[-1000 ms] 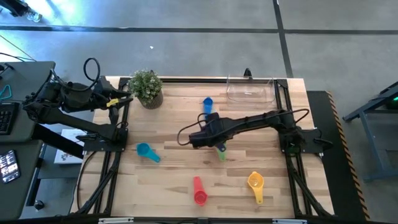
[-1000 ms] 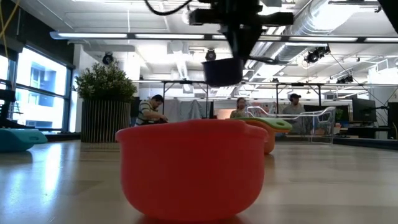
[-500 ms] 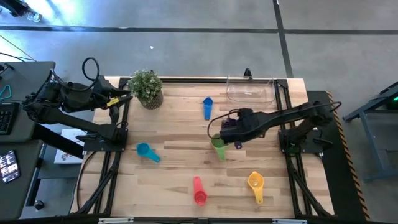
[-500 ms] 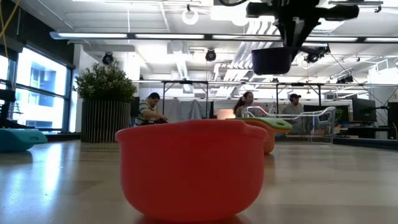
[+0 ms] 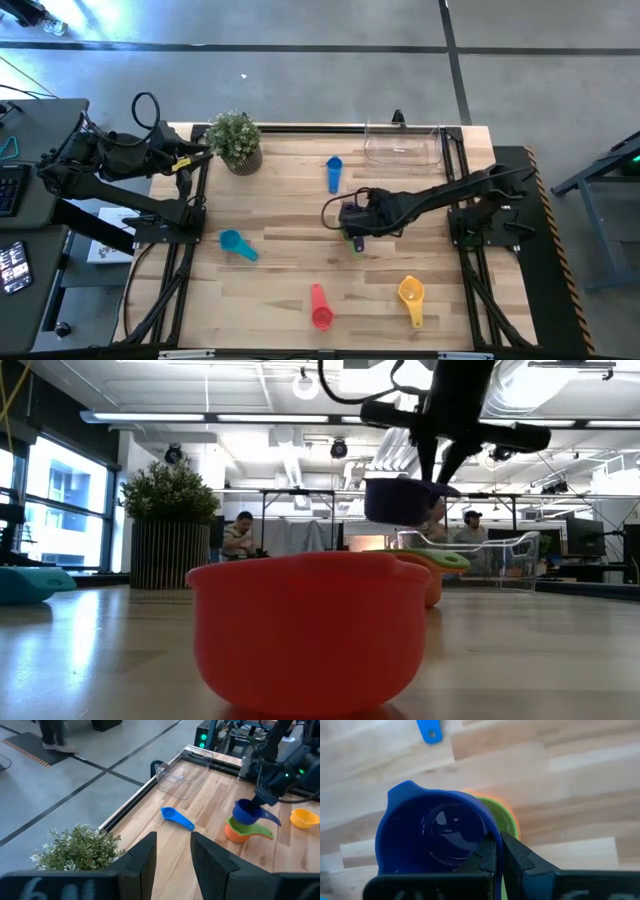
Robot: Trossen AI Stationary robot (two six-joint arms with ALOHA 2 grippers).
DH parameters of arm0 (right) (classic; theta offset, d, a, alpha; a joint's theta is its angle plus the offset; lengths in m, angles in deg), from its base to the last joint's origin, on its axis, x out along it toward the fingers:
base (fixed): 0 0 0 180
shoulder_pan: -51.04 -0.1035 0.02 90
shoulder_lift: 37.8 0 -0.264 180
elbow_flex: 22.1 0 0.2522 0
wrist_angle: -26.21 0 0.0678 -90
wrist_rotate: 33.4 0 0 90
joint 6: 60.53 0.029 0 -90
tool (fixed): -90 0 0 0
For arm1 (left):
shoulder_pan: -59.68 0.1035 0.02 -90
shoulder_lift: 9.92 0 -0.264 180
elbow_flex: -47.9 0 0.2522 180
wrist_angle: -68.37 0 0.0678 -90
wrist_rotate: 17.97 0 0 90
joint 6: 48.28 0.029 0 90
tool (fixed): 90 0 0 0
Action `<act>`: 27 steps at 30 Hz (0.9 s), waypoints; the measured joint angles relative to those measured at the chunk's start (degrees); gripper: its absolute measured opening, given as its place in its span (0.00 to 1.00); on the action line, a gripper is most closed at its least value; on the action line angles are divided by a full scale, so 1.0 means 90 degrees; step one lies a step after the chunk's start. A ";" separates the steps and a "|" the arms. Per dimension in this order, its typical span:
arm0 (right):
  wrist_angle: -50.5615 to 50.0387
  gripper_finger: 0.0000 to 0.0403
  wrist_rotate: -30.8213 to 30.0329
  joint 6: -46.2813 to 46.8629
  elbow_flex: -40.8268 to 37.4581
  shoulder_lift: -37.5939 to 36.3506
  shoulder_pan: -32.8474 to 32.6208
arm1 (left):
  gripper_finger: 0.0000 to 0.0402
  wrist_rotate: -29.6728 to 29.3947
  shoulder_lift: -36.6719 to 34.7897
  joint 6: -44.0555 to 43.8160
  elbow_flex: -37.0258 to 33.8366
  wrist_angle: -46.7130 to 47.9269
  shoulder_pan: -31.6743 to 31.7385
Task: Nest measuring cups in basket
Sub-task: Stack the dark blue measuring cup on top of the green measuring cup
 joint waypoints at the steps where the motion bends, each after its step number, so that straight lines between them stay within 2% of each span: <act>1: 0.0082 0.00 0.0018 0.0031 0.0000 0.0048 -0.0017 | 0.27 0.0002 -0.0001 0.0000 0.0000 0.0000 0.0000; 11: 0.0007 0.00 0.0168 0.0529 0.0000 0.0392 -0.0188 | 0.27 0.0002 0.0001 0.0116 0.0000 0.0002 0.0000; 19: -0.0077 0.00 -0.0010 0.0524 0.0007 0.0461 -0.0089 | 0.27 0.0002 0.0000 0.0118 0.0000 0.0002 -0.0002; 27: 0.0071 0.00 0.0188 0.0454 0.0007 0.0747 -0.0096 | 0.27 0.0002 -0.0001 0.0120 0.0000 0.0002 0.0000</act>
